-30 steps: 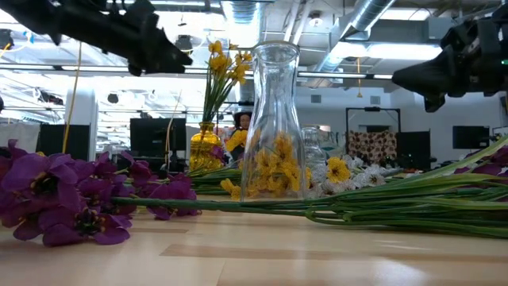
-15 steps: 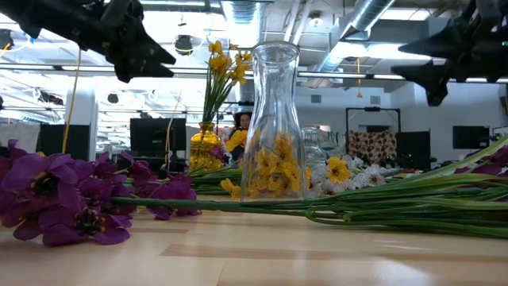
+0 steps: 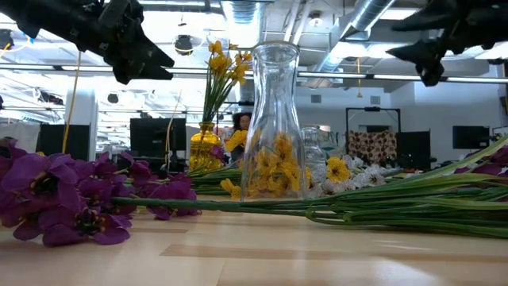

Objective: Sort flowers into vase by color
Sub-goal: Put the top white flowers into the top transparent vase

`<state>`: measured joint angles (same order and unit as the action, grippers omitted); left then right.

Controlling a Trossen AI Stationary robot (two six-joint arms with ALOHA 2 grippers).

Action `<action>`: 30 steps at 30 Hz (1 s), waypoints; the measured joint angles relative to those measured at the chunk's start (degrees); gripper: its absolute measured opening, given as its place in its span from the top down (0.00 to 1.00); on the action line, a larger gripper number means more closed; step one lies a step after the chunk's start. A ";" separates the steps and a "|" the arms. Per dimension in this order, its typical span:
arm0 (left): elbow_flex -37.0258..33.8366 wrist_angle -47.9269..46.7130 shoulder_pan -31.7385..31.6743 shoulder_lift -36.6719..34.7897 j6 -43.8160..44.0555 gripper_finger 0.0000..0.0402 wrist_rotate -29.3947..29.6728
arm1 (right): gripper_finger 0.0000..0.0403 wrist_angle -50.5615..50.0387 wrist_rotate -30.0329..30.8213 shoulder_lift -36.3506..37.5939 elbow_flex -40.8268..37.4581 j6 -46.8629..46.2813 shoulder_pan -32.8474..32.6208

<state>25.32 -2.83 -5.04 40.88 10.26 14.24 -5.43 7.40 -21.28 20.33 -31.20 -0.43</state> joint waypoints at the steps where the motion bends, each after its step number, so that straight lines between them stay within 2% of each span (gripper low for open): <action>1: 0.00 -0.04 0.00 -0.02 0.01 0.41 0.02 | 0.44 -2.75 0.00 -1.92 1.55 -1.48 0.16; 6: 0.00 -1.07 0.00 -0.02 0.04 0.41 0.02 | 0.44 -15.06 0.42 -11.47 9.38 -8.90 1.39; 10: 0.00 -1.95 -0.02 0.00 0.04 0.41 0.04 | 0.44 -20.25 0.43 -19.07 13.31 -14.90 2.97; 18: 0.00 -2.84 -0.02 -0.01 0.07 0.41 0.04 | 0.44 -21.18 0.34 -33.84 15.90 -22.77 4.68; 30: 0.00 -2.92 -0.02 0.00 0.07 0.41 0.04 | 0.44 -25.44 0.21 -53.03 22.94 -27.48 4.78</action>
<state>25.32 -5.75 -5.06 40.88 10.33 14.28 -30.86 7.62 -74.30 43.27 -58.69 4.35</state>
